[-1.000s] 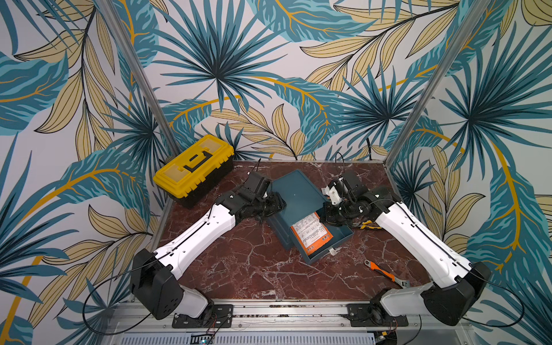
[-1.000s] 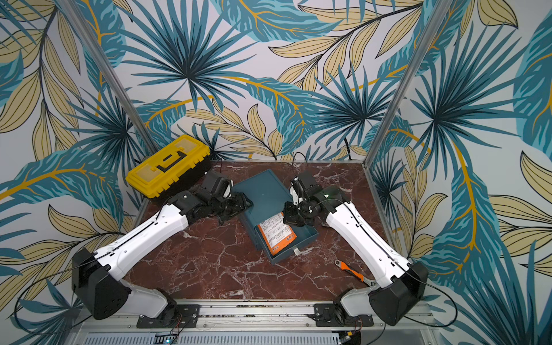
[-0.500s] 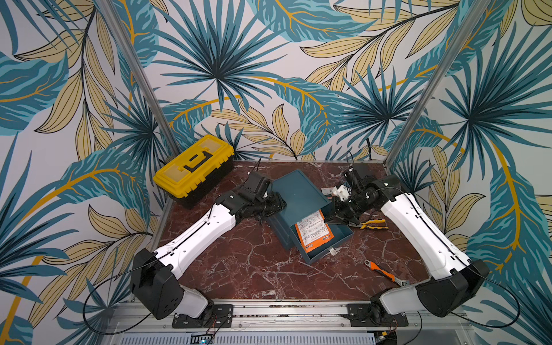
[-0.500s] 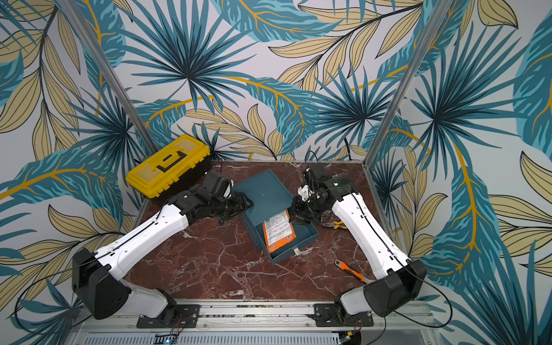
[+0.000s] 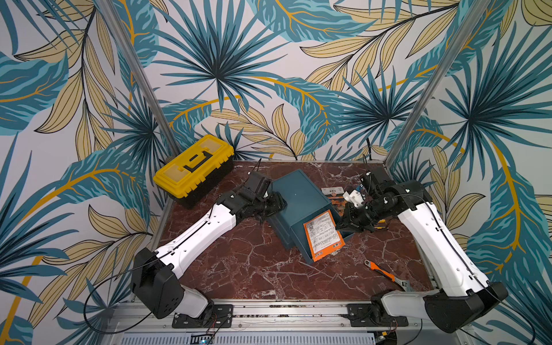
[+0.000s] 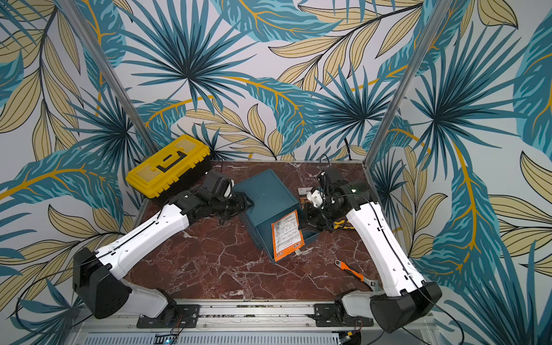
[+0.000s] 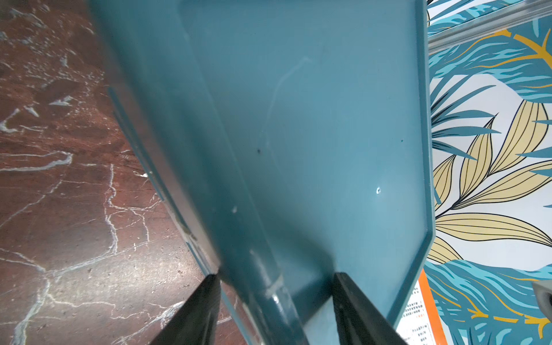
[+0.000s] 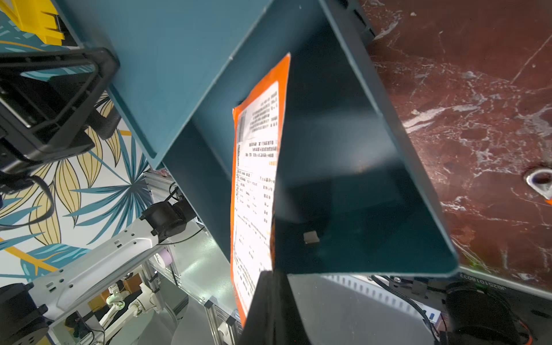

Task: Take the seed bags out of the drawer
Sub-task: Pick up the seed packet from the drawer, then place the seed packet at the center of the board.

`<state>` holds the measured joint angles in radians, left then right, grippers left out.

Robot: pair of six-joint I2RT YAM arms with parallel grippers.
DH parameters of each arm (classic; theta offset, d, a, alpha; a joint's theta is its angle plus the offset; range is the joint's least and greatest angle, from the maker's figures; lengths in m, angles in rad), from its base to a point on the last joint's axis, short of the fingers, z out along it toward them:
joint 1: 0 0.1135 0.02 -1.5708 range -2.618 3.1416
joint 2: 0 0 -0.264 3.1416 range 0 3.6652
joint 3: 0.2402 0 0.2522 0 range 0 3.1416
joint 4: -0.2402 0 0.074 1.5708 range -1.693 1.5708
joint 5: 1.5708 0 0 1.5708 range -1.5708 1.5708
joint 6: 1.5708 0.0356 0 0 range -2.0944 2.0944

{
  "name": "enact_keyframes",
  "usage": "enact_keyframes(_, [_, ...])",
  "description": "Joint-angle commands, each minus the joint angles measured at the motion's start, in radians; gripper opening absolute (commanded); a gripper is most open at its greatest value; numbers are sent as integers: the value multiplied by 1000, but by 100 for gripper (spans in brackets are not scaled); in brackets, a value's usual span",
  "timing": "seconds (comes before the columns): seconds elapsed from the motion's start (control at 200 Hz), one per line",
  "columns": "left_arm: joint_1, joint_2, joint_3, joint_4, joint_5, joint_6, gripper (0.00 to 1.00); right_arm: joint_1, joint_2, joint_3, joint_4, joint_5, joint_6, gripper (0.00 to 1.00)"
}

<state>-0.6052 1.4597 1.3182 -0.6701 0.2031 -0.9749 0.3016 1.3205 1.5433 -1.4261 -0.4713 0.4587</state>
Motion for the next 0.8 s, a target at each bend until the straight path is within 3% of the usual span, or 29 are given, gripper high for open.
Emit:
enact_keyframes(0.0, [-5, 20, -10, 15, 15, 10, 63, -20, -43, -11, -83, 16, -87, 0])
enact_keyframes(0.466, [-4, 30, 19, -15, 7, 19, 63, -139, -135, 142, -55, -31, -213, 0])
enact_keyframes(0.676, [-4, 36, 17, -17, 7, 21, 63, -206, -160, 211, 48, -26, -189, 0])
enact_keyframes(0.791, [-4, 43, 25, -20, 12, 22, 63, -244, -177, 216, 145, 35, -157, 0])
